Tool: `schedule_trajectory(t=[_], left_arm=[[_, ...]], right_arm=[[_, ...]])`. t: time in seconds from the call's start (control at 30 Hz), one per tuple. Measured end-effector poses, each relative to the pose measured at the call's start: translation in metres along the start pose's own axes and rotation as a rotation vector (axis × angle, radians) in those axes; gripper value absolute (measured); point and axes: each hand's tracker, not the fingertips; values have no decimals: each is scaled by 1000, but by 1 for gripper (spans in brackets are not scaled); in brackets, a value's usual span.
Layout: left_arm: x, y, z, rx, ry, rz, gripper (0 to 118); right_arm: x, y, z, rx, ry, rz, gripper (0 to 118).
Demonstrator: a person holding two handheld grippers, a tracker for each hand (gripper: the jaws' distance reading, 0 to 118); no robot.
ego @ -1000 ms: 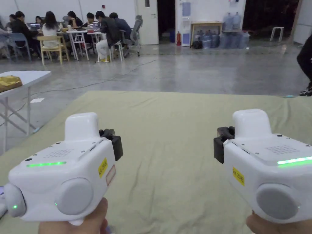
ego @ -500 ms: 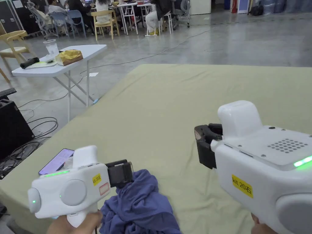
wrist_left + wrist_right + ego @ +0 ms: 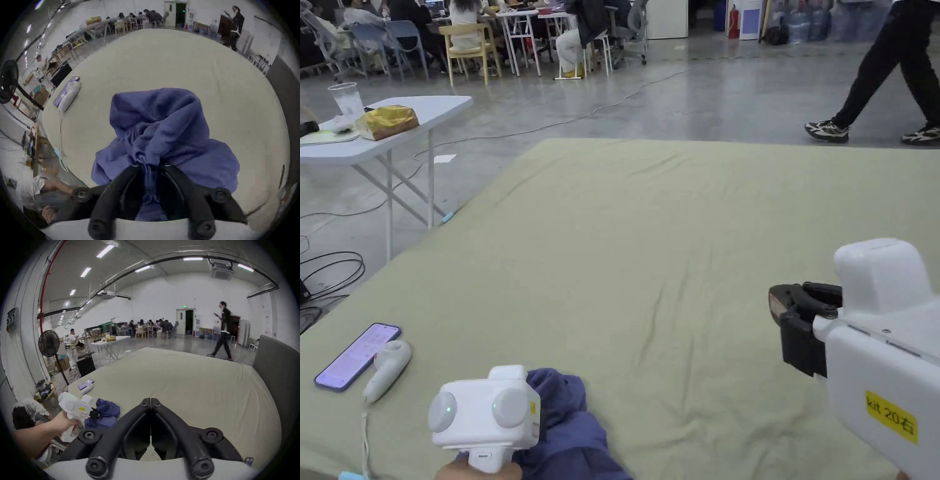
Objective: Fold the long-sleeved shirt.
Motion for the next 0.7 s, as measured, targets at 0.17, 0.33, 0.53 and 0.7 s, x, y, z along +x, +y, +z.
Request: schedule_trajectory(t=[0.17,0.33,0.53,0.7], left_arm=[[18,51,121,206,-355,104,4],[85,99,282,475,-541,-130,3],[166,125,407,675,-726,-270,2],[229,120,414,662,-789,-301,1]], right_arm=[[23,18,24,62,-14,-102,0],[47,46,65,176,-53,-143,0],[90,75,108,122,8,-270,0],[97,72,145,278,-198,-155,0]])
